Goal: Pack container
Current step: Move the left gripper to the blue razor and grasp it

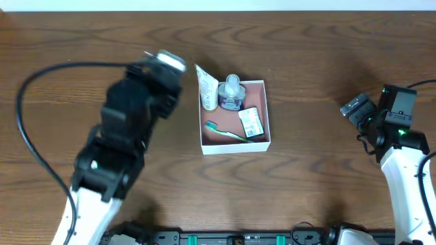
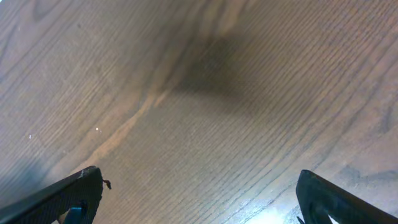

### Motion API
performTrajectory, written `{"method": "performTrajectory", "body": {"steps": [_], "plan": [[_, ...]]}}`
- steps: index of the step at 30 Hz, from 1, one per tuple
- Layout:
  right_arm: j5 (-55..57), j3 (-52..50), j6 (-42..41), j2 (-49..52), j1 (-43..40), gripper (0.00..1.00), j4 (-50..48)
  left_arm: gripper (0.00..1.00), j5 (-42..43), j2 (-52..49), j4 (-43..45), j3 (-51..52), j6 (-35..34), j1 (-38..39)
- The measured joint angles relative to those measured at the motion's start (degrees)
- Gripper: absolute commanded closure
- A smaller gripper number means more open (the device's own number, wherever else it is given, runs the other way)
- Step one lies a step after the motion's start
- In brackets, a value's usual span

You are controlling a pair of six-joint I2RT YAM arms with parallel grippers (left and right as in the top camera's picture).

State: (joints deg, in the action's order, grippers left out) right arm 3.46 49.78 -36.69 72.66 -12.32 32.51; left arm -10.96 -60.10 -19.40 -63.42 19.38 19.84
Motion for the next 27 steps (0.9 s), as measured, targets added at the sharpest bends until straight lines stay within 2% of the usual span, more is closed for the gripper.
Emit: {"method": "performTrajectory", "body": {"steps": [4, 6, 10, 17, 27], "plan": [[0.0, 0.0, 0.0, 0.0, 0.0, 0.01, 0.0, 0.39, -0.5, -6.8, -1.0, 0.0, -17.0, -9.4], [0.0, 0.0, 0.0, 0.0, 0.0, 0.01, 0.0, 0.27, 2.1, -11.2, -1.6, 0.0, -23.4, -13.9], [0.0, 0.0, 0.0, 0.0, 0.0, 0.01, 0.0, 0.01, 8.0, -19.7, -1.9, 0.0, -29.8, -18.3], [0.0, 0.0, 0.0, 0.0, 0.0, 0.01, 0.0, 0.02, 16.2, -31.5, 1.4, 0.0, -34.2, -19.2], [0.0, 0.0, 0.0, 0.0, 0.0, 0.01, 0.0, 0.02, 17.6, -40.9, 3.5, 0.0, -37.2, -19.3]]}}
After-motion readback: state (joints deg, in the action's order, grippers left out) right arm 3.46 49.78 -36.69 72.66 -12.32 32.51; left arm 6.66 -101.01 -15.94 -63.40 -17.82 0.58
